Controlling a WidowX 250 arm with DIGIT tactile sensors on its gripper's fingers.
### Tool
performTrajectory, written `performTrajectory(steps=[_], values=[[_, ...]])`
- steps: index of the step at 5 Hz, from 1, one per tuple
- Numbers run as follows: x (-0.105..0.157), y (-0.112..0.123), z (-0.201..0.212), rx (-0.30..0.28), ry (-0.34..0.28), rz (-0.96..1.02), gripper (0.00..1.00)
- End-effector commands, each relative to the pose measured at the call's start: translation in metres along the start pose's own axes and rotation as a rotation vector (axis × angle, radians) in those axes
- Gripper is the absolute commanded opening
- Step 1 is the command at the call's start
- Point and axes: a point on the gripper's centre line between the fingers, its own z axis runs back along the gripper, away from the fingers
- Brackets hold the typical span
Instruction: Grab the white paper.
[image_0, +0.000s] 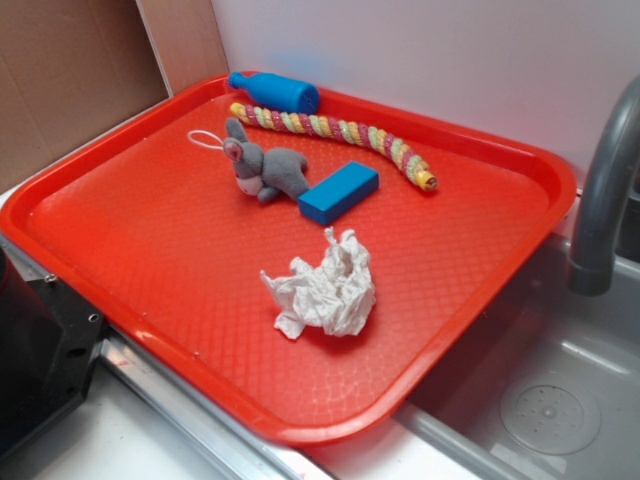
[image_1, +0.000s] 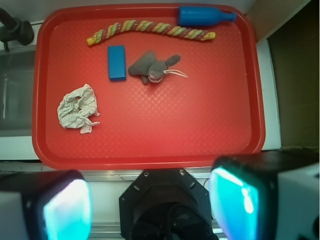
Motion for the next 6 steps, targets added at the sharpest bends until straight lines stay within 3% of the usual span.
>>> performTrajectory(steps=[1,2,3,4,5,6], values=[[0.000,0.000,0.000,0.000,0.000,0.000,1.00],[0.016,-0.039,-0.054,-0.052,0.002,-0.246,1.00],[0.022,-0.068,-0.085,0.016,-0.005,-0.325,1.00],[0.035,-0.098,-0.128,0.029,0.030,-0.498,1.00],[0.057,-0.111,-0.172,-0.006,0.050,-0.731,1.00],[0.073,-0.110,-0.204,0.008,0.088,-0.785,1.00]])
